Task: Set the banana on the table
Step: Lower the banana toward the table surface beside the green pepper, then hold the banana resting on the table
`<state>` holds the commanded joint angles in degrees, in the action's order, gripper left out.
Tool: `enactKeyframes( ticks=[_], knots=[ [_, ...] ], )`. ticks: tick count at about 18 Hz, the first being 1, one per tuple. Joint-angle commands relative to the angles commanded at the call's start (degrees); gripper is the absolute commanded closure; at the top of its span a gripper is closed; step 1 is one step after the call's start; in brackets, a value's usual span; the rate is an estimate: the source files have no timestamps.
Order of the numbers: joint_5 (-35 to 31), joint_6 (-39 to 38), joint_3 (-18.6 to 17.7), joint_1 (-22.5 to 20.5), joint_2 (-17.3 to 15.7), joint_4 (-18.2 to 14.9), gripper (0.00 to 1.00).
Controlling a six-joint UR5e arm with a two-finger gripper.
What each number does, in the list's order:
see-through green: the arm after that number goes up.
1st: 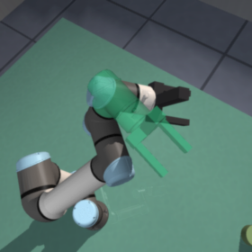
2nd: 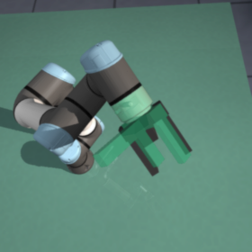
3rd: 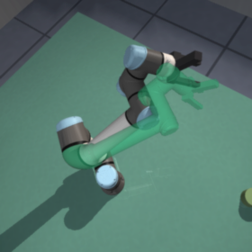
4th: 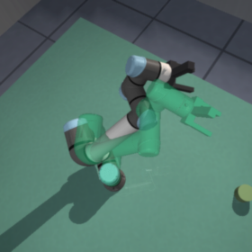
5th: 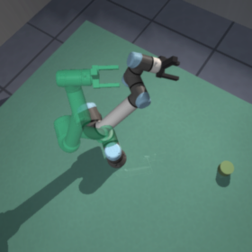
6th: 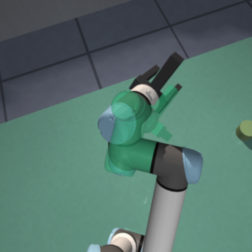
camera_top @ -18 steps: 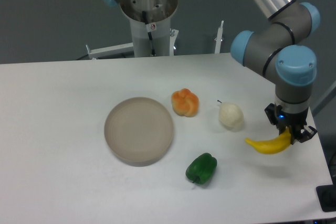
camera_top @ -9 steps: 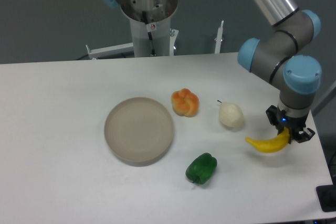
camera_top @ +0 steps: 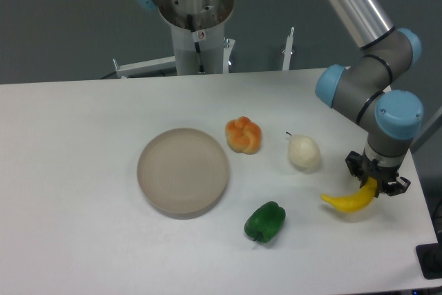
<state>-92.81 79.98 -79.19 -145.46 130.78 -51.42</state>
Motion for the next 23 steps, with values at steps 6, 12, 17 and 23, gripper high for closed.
enactKeyframes(
  ticks=[6,12,17,23],
  knots=[
    [0.87,-7.72,0.79,0.70,0.88,0.09,0.63],
    [1.23,-8.44,0.44,0.88,0.97,0.09,0.63],
    [1.32,-10.46,0.44,0.88,0.97,0.09,0.63],
    [1.23,-11.43,0.09,0.88,1.06,0.00,0.63]
  ],
)
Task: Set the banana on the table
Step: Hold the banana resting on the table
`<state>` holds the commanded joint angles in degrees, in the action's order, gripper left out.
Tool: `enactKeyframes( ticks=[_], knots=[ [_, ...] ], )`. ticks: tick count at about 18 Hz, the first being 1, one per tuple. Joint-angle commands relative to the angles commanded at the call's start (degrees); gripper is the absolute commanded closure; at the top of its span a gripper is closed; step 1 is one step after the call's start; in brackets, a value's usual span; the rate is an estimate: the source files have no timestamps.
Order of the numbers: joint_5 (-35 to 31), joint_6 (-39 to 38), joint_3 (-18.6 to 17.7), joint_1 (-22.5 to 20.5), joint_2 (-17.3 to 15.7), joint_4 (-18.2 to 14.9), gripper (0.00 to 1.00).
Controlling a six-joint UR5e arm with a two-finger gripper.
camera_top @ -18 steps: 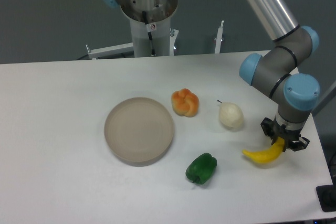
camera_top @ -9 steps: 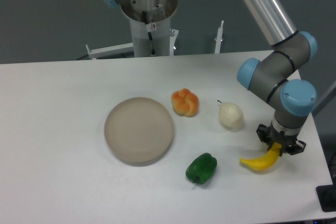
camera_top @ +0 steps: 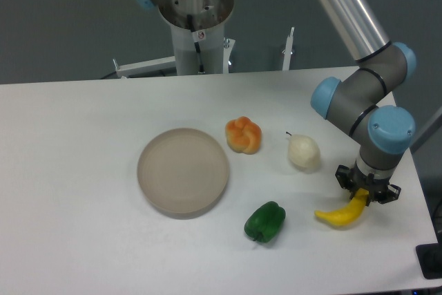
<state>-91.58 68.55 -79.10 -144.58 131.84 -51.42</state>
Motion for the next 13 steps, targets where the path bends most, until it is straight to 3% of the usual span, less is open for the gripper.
enactKeyframes(
  ticks=[13],
  knots=[
    [-0.09,0.97,-0.18,0.00,0.09,0.09,0.60]
  ],
)
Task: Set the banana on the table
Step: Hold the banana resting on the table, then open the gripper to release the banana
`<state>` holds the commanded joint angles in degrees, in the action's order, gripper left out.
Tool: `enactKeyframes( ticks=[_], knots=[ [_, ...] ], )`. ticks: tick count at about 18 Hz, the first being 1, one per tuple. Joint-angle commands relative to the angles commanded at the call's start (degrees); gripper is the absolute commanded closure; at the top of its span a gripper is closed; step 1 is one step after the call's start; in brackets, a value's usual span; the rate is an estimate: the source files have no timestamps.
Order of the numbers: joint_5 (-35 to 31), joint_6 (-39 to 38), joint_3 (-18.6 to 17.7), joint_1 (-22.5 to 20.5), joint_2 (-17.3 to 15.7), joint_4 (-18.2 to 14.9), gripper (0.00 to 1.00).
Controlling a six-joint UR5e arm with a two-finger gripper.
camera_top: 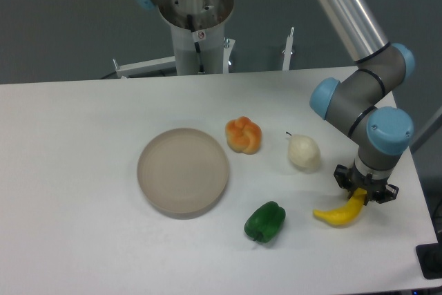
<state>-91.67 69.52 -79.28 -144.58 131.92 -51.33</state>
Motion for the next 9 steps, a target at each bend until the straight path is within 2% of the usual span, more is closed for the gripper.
enactKeyframes(
  ticks=[7,9],
  knots=[
    [-0.09,0.44,0.18,0.00,0.18,0.00,0.57],
    [0.00,0.61,0.35,0.00,0.26,0.18,0.46]
  ],
)
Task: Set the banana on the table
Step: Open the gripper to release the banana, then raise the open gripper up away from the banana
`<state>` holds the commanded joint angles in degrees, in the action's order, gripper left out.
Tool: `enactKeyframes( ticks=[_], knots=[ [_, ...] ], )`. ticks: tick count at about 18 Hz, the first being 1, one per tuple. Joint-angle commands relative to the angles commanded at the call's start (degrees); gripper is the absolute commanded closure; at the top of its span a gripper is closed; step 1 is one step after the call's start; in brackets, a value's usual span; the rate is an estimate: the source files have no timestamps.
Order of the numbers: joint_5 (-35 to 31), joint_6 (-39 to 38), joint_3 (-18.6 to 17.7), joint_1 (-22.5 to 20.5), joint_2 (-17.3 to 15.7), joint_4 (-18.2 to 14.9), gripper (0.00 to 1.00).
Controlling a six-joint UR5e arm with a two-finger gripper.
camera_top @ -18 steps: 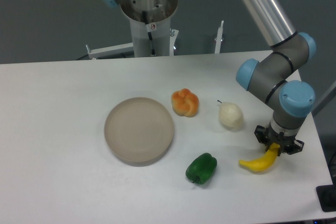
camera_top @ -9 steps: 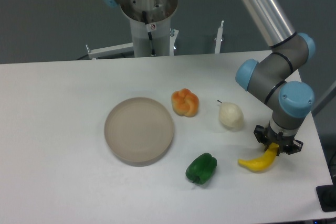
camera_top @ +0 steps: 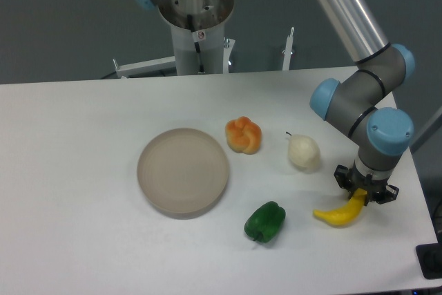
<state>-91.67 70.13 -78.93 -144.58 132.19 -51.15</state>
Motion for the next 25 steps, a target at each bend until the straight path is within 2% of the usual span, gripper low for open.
enactKeyframes(
  ticks=[4,6,9,11,20,25],
  knots=[
    [0.09,0.18,0.35,-0.09,0.00,0.00,0.30],
    [0.18,0.18,0.53,-0.09,0.00,-0.09,0.26],
    [0.70,0.18,1.67,-0.18,-0.52,-0.09,0.08],
    [1.49,0.09,2.37,-0.18,-1.05,-0.17,0.00],
    [2.02,-0.96,3.34,0.26,-6.67,-0.17,0.00],
    [1.85,-0.97,2.90,2.10,-8.44,-0.17,0.00]
  ],
)
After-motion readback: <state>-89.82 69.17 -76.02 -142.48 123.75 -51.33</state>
